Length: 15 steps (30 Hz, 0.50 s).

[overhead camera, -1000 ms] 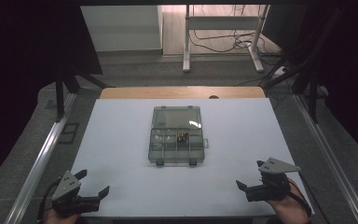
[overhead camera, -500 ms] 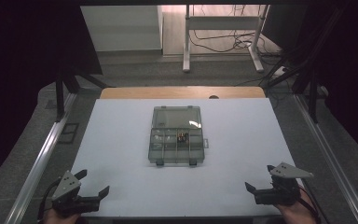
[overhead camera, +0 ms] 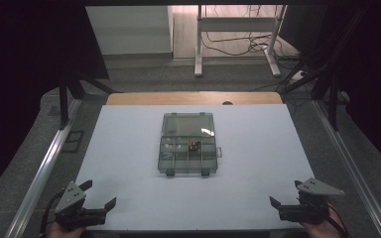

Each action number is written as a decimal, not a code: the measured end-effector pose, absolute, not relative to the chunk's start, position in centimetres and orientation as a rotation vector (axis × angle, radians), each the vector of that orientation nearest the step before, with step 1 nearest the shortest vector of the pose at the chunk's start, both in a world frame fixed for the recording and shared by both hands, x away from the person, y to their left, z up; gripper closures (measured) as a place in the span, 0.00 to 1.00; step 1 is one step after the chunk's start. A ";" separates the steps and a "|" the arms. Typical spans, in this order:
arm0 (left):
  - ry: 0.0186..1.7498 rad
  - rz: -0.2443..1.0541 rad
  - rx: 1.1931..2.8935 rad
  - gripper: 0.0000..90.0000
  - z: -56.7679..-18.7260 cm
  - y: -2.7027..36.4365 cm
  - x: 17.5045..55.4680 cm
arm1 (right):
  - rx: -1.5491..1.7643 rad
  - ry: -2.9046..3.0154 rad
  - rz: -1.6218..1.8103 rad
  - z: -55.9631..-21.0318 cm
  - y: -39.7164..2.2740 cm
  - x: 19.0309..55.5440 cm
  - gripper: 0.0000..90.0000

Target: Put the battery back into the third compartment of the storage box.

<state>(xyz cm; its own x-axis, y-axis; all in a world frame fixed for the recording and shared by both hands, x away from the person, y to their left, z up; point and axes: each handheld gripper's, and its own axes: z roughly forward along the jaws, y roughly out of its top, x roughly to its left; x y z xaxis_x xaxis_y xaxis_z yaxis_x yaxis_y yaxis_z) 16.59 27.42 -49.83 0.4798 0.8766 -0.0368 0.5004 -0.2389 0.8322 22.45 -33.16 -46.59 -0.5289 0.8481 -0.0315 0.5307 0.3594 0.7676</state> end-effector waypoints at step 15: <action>1.145 0.572 1.896 0.02 -49.8 27.4 16.6 | 1.254 2.194 0.917 -47.1 -33.8 22.3 0.00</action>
<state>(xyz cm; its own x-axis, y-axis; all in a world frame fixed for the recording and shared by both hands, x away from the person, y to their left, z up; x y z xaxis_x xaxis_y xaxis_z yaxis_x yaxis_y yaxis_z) 16.58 27.40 -49.83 0.4815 0.8758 -0.0337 0.4985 -0.2420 0.8324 22.35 -33.82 -47.12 -0.4858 0.8724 -0.0548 0.5736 0.3655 0.7330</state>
